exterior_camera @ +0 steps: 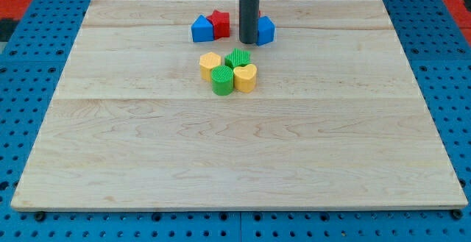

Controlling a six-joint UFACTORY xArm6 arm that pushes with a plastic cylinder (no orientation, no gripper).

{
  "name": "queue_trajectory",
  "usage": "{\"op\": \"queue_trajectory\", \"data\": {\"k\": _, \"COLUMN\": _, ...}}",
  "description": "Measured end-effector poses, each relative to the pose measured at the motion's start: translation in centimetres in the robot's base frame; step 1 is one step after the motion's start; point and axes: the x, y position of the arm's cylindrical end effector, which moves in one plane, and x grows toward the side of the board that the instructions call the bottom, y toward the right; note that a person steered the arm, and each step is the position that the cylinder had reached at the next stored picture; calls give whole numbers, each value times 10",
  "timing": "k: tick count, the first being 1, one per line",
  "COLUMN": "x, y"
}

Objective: Push the yellow heart in between the yellow hexagon and green circle

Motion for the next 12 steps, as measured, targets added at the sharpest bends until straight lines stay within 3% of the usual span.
{"op": "queue_trajectory", "data": {"k": 4, "x": 55, "y": 25}}
{"op": "queue_trajectory", "data": {"k": 6, "x": 55, "y": 8}}
{"op": "queue_trajectory", "data": {"k": 9, "x": 119, "y": 40}}
{"op": "queue_trajectory", "data": {"k": 12, "x": 93, "y": 14}}
